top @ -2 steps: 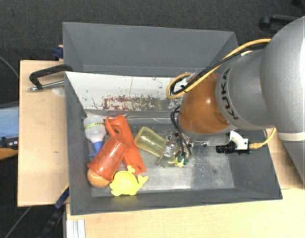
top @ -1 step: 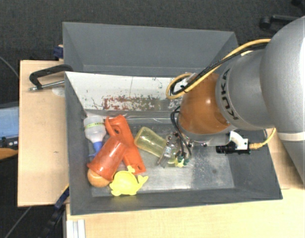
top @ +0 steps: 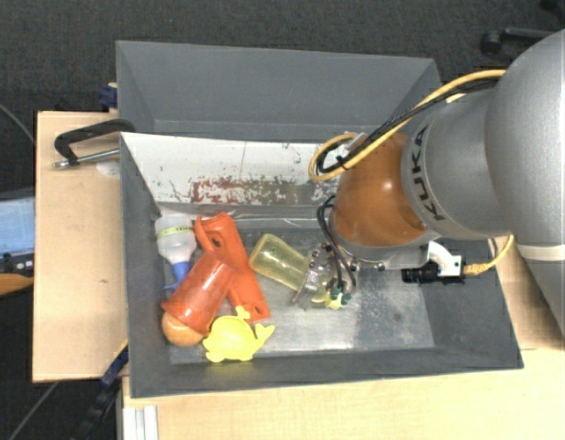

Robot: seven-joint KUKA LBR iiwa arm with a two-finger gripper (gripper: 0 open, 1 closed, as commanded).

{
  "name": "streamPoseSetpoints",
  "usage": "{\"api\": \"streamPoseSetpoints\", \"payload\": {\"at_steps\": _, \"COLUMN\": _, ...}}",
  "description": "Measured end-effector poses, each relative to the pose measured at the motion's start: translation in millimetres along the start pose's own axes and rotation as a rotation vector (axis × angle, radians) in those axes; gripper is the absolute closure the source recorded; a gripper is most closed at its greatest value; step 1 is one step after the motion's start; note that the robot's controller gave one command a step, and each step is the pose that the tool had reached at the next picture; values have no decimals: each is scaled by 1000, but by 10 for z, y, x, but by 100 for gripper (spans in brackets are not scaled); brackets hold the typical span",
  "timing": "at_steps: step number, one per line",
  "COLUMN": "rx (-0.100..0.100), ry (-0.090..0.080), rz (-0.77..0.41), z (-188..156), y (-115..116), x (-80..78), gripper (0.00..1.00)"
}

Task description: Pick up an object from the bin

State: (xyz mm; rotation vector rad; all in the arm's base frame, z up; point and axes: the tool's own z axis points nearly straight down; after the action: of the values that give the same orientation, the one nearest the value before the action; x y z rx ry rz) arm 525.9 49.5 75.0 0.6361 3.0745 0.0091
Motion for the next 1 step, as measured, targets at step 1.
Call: {"api": "streamPoseSetpoints", "payload": {"at_steps": 1, "rx": 3, "ry": 5, "rz": -1, "z": -223, "y": -6, "x": 15, "gripper": 100}}
